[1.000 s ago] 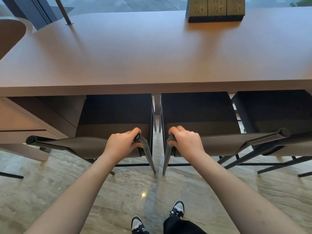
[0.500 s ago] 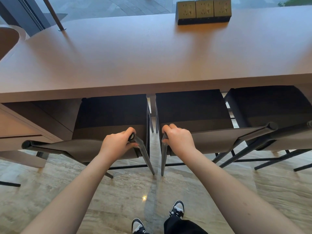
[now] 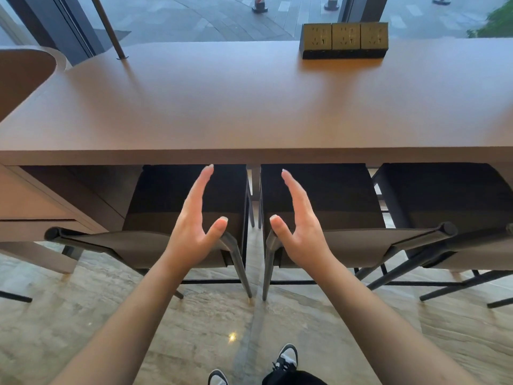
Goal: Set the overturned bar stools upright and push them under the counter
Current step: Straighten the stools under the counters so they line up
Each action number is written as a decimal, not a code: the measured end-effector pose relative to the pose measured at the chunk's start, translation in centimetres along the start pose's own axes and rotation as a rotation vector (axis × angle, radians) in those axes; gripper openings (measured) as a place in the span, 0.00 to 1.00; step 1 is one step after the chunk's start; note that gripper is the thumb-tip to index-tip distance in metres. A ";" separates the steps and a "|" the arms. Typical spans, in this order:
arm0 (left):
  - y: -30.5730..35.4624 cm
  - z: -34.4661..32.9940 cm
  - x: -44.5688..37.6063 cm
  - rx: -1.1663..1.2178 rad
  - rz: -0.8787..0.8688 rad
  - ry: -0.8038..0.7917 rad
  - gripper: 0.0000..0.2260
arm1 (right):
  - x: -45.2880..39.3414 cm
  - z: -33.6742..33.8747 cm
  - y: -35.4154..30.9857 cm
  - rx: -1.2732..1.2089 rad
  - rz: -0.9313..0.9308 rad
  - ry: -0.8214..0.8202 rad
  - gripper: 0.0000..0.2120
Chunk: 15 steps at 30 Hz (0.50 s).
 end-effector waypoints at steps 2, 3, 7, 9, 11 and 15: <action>1.1 0.1 -0.2 0.076 -0.075 0.033 0.37 | -0.3 0.5 -0.7 -0.054 0.017 0.037 0.38; 1.4 0.1 -0.2 0.098 -0.101 0.038 0.38 | -0.4 0.6 -0.9 -0.076 0.024 0.047 0.39; 2.6 0.4 -0.3 0.140 -0.142 0.074 0.38 | -0.4 1.2 -1.1 -0.186 0.053 0.058 0.37; 3.2 0.8 -0.1 0.142 -0.143 0.096 0.38 | -0.6 1.3 -1.3 -0.196 0.064 0.056 0.35; 3.7 1.3 0.1 0.136 -0.134 0.111 0.38 | -1.0 1.3 -1.8 -0.204 0.071 0.048 0.34; 4.4 2.8 1.3 0.102 -0.110 0.160 0.37 | -1.6 0.4 -3.6 -0.224 0.109 0.011 0.34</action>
Point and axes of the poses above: each hand's wrist, its own x-axis away from the middle knuckle, its own z-axis out of the back of the hand, y = z × x, the point moved 1 cm from there along -x, towards the middle knuckle, and after that the axes turned 13 degrees about -y, right-handed, at the moved point
